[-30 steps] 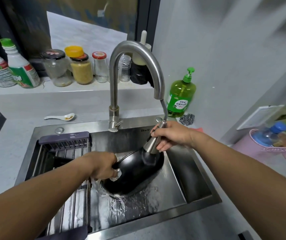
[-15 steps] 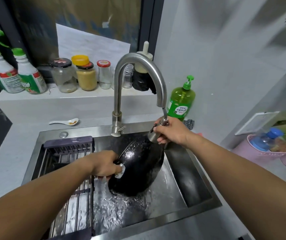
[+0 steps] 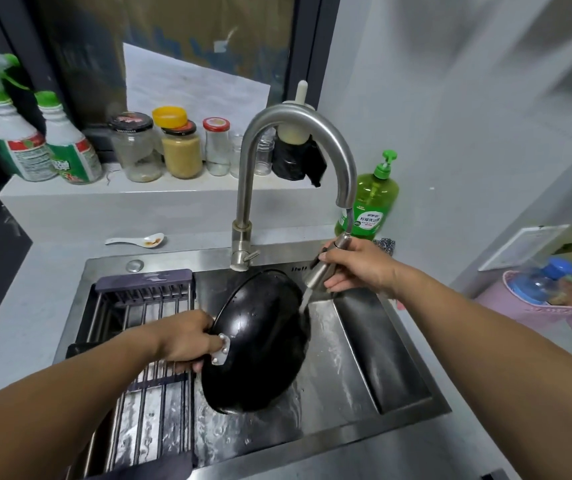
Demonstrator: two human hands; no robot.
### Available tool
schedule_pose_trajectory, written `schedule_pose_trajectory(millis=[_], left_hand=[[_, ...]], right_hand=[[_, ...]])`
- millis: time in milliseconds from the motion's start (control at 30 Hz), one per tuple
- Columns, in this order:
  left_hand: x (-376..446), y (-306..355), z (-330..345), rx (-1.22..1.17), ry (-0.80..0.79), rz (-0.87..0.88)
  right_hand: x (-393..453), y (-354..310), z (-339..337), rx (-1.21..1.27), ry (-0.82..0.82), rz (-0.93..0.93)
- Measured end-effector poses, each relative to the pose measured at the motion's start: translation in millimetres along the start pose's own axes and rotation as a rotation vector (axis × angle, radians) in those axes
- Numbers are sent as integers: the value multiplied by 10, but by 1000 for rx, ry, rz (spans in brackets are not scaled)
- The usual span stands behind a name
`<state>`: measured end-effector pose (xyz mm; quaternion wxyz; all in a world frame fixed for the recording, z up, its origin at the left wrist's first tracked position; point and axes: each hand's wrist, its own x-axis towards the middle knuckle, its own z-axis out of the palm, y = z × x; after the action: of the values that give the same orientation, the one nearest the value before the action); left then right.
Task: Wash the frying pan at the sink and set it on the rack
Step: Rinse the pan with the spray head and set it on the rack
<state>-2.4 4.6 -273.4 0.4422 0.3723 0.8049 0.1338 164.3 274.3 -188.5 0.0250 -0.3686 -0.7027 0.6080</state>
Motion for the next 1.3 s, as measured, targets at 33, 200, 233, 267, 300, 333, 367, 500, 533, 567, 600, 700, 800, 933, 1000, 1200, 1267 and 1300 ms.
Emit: schedule_pose_trajectory(millis=[33,200,233,267,300,333,367,500,533,567,600,700,800,933,1000,1200,1267,1300], left_hand=[[35,1,6,-33,-6,-7],[215,15,63,-98,-46,-13],[238,22,74,-112,-52,-12],[251,31,75,-125,-55,-14],[269,34,74,-133,-57,-15],[278,34,72,-143,-59,-17],[294,31,68,-158,-62,-20],[328,39,62,-273,-66,-19],[304,51,51,-318,-67,-18],[283,54,39,-360,-70,-13],[259,38,17,-395,-74,-10],[196,-71,-40,-439,-96,26],[84,-162,-68,-471,-132,62],[-71,-289,-51,-480,-145,97],[-105,-383,-42,-506,-143,105],[-99,-571,22,-467,-81,99],[-108,-573,54,-408,-67,104],[-118,-566,72,-372,-54,103]], right_hand=[[-14,5,63,67,-37,11],[-110,37,411,221,-229,20],[-129,51,452,216,-250,21],[-144,60,476,199,-264,20],[-163,69,484,171,-274,20],[-187,79,478,138,-283,21],[-212,95,461,106,-292,23],[-303,198,333,-9,-305,39],[-316,234,295,-43,-309,50],[-328,273,251,-82,-312,63],[-335,308,200,-126,-309,76],[-343,430,3,-229,-269,105],[-332,538,-170,-246,-186,118],[-252,654,-274,-222,-71,102],[-192,673,-302,-193,-24,85],[-56,672,-254,45,48,45],[-44,674,-159,119,44,16],[-38,672,-116,155,52,6]])
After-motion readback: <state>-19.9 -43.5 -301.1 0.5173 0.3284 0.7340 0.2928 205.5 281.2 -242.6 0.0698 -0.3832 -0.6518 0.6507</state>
